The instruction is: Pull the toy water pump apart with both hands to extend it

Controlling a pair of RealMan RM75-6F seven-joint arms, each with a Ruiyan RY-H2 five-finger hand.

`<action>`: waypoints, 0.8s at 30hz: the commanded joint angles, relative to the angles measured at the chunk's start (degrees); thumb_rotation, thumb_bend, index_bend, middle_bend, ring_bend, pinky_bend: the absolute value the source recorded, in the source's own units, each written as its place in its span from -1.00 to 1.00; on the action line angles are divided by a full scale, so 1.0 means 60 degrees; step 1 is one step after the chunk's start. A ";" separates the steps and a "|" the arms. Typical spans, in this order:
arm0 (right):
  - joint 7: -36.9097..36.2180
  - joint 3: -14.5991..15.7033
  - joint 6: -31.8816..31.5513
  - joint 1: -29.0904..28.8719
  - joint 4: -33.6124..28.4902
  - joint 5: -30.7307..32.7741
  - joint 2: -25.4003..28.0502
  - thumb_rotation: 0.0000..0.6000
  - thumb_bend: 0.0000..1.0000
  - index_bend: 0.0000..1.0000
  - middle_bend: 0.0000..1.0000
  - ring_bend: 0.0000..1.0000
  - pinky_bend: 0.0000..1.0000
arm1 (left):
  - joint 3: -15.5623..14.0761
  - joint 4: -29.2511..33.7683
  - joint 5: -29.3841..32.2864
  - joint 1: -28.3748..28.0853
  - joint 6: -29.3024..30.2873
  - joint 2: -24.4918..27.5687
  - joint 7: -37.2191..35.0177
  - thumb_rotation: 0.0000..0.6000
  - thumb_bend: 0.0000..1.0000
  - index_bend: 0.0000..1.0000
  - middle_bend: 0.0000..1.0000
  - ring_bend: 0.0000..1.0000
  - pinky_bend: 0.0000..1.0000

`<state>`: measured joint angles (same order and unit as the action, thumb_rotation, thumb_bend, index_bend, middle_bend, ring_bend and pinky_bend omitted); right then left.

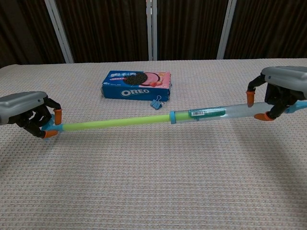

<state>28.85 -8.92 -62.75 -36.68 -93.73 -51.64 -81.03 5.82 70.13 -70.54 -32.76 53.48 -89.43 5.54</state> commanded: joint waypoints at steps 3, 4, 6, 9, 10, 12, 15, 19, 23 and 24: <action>-0.0081 -0.0046 -0.0033 0.0049 -0.0006 -0.0023 0.0133 1.00 0.21 0.40 1.00 1.00 1.00 | 0.0001 -0.0114 0.0005 0.0026 -0.0018 0.0021 -0.0081 1.00 -0.01 0.57 0.63 0.54 0.95; -0.0093 -0.0048 -0.0034 0.0056 -0.0005 -0.0029 0.0152 1.00 0.22 0.40 1.00 1.00 1.00 | 0.0014 -0.0127 0.0022 0.0035 -0.0018 0.0022 -0.0114 1.00 -0.01 0.57 0.63 0.54 0.95; -0.0110 -0.0051 -0.0035 0.0069 0.0004 -0.0039 0.0182 1.00 0.21 0.40 1.00 1.00 1.00 | 0.0028 -0.0163 0.0027 0.0042 -0.0013 0.0026 -0.0150 1.00 -0.01 0.57 0.63 0.54 0.95; -0.0144 -0.0066 -0.0036 0.0087 0.0027 -0.0036 0.0216 1.00 0.21 0.40 1.00 1.00 1.00 | 0.0035 -0.0229 0.0019 0.0055 0.0021 0.0041 -0.0131 1.00 0.01 0.57 0.63 0.54 0.95; -0.0152 -0.0070 -0.0034 0.0091 0.0035 -0.0035 0.0225 1.00 0.21 0.40 1.00 1.00 1.00 | 0.0038 -0.0243 0.0018 0.0062 0.0037 0.0043 -0.0128 1.00 0.01 0.57 0.63 0.54 0.95; -0.0176 -0.0083 -0.0032 0.0101 0.0046 -0.0030 0.0244 1.00 0.21 0.40 1.00 1.00 1.00 | 0.0045 -0.0261 0.0021 0.0073 0.0048 0.0048 -0.0144 1.00 0.01 0.57 0.63 0.54 0.95; -0.0201 -0.0098 -0.0043 0.0114 0.0048 -0.0046 0.0269 1.00 0.21 0.40 1.00 1.00 1.00 | 0.0055 -0.0285 0.0022 0.0085 0.0061 0.0043 -0.0163 1.00 0.01 0.57 0.63 0.54 0.95; -0.0200 -0.0099 -0.0055 0.0130 0.0046 -0.0055 0.0305 1.00 0.22 0.40 1.00 1.00 1.00 | 0.0060 -0.0313 0.0037 0.0094 0.0037 0.0036 -0.0201 1.00 0.01 0.57 0.63 0.54 0.95; -0.0228 -0.0107 -0.0044 0.0141 0.0046 -0.0053 0.0318 1.00 0.21 0.40 1.00 1.00 1.00 | 0.0066 -0.0318 0.0020 0.0087 0.0021 0.0033 -0.0239 1.00 0.01 0.57 0.63 0.54 0.95; -0.0235 -0.0107 -0.0040 0.0142 0.0047 -0.0058 0.0316 1.00 0.21 0.40 1.00 1.00 1.00 | 0.0067 -0.0312 0.0000 0.0086 0.0032 0.0029 -0.0260 1.00 0.01 0.56 0.63 0.54 0.95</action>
<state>27.45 -9.56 -63.00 -35.83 -93.45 -51.98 -79.13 6.22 68.24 -70.48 -32.24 53.63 -89.24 4.04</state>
